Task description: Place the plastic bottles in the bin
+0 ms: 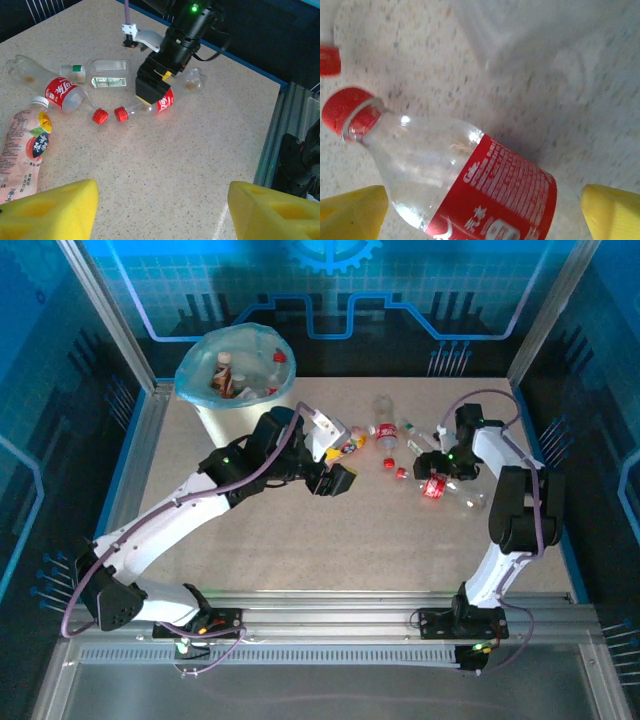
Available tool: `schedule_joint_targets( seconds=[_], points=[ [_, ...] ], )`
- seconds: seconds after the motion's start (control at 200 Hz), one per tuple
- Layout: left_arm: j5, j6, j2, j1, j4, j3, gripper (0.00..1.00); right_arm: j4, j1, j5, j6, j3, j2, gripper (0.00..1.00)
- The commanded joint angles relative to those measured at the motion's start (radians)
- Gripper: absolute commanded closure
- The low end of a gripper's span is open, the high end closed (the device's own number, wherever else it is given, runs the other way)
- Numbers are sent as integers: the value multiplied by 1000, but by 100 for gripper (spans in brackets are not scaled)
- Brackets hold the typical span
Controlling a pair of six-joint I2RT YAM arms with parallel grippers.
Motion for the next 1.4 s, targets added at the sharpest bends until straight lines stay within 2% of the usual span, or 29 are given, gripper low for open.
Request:
schedule_joint_targets(
  seconds=[0.0,0.155,0.32,0.54,0.755,0.985,1.216,1.396],
  points=[
    [-16,29,-32,0,25,-19,29,-48,0,-35,56,-46,-67,0],
    [-20,33,-35,0,24,-26,29,-86,59,-3,95,-107,-126,0],
    [-26,33,-33,0,25,-30,29,-79,179,68,151,-188,-192,0],
    [-28,16,-24,2,26,-31,28,-47,293,163,220,-268,-210,0],
    [-32,16,-19,1,24,-31,28,-42,369,163,247,-281,-203,4],
    [-63,-6,-7,8,12,-20,28,10,410,147,272,-318,-174,13],
    [-70,-85,13,60,-7,9,28,40,475,174,294,-342,-171,25],
    [-70,-131,-4,94,13,5,28,38,499,180,310,-353,-224,35]
  ],
)
